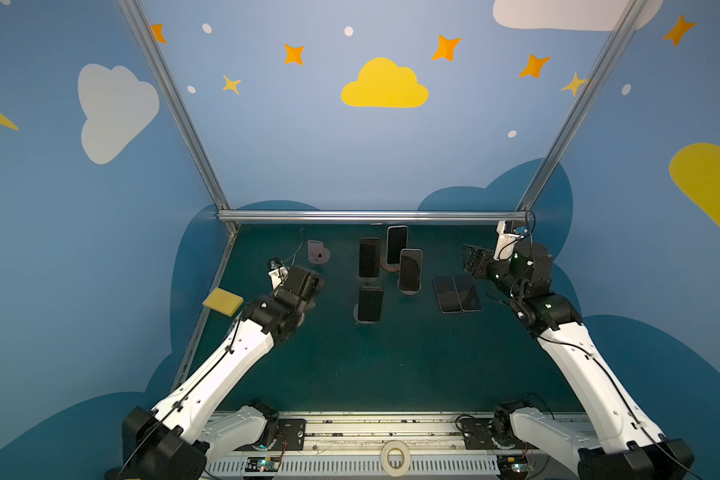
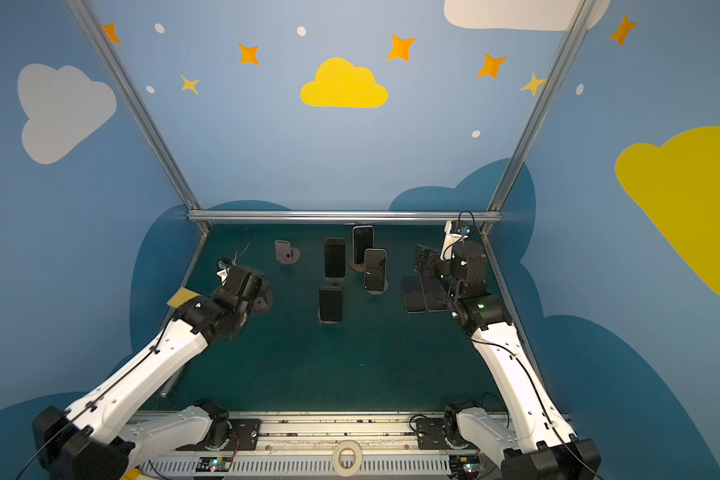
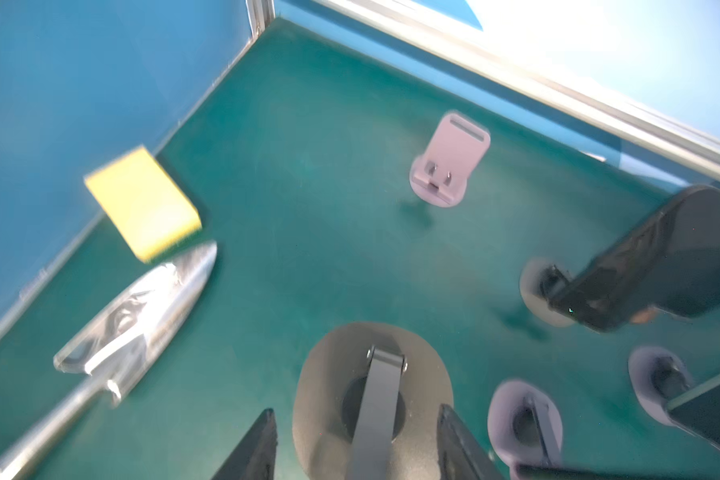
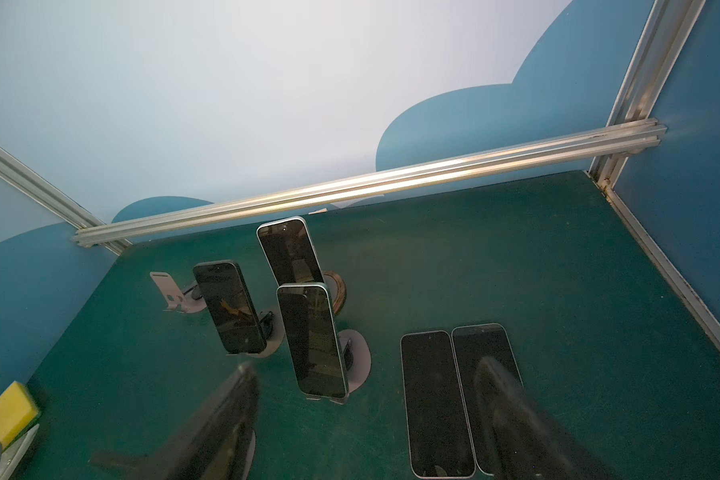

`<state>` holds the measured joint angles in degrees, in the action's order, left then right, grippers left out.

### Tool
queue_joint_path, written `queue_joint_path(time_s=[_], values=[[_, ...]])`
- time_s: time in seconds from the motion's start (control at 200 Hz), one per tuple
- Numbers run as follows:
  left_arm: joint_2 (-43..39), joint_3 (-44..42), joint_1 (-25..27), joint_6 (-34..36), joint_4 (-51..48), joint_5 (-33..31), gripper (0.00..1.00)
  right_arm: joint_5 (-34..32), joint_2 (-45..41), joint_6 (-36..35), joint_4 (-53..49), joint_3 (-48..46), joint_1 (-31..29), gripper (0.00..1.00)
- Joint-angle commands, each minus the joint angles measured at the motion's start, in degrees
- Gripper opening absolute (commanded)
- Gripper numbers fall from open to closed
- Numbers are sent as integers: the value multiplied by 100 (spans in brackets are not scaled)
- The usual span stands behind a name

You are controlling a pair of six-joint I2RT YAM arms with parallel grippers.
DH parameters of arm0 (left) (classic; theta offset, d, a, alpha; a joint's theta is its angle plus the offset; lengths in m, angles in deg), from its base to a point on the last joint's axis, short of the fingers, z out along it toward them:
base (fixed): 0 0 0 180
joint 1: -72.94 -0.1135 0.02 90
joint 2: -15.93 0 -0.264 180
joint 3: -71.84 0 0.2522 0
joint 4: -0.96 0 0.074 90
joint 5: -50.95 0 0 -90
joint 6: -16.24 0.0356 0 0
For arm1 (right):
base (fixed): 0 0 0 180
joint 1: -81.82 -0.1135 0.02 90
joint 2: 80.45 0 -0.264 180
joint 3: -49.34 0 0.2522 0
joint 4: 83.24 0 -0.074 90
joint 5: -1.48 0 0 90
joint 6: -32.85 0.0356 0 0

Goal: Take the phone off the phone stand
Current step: 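Lift the grey stand and carry it toward the far edge with the left gripper, then set the grey stand down beside the lavender stand and open the left gripper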

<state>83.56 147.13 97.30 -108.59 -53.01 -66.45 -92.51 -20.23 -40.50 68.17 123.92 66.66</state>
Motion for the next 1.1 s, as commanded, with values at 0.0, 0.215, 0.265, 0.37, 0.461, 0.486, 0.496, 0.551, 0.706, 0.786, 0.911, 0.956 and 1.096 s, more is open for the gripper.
queue_joint_path(time_s=[0.0,0.215,0.265,0.37,0.461,0.486,0.496,0.551,0.706,0.786,0.911,0.956,1.096], values=[[538,430,-537,1031,318,391,54,-18,-126,-30,27,-43,-56,82],[1841,741,-1604,1786,1772,1013,55,-40,-143,-38,49,-70,-80,82],[2203,944,-1827,1722,1904,1219,53,-25,-134,-31,63,-70,-84,82],[3050,1620,-1995,1912,1899,1243,53,-32,-109,-43,73,-70,-79,82],[3713,2328,-2138,2012,1684,1367,53,-80,-99,-63,90,-87,-85,82],[3906,2504,-2173,2036,1637,1404,53,-84,-94,-61,101,-88,-89,82],[3970,2581,-2177,2036,1621,1422,53,-84,-91,-64,103,-88,-85,82],[4362,2982,-2230,2054,1506,1501,53,-89,-64,-76,115,-88,-89,82],[5446,4269,-2255,1996,748,1257,49,-155,48,-132,133,-79,-83,82],[5739,4560,-2272,1986,716,1262,49,-162,85,-141,123,-70,-75,82],[6143,5063,-2285,1911,487,1386,50,-128,138,-143,166,-70,-74,82],[6301,5258,-2277,1884,366,1394,50,-122,152,-136,165,-65,-75,82],[6559,5535,-2234,1875,171,1492,50,-85,235,-161,196,-57,-75,82]])
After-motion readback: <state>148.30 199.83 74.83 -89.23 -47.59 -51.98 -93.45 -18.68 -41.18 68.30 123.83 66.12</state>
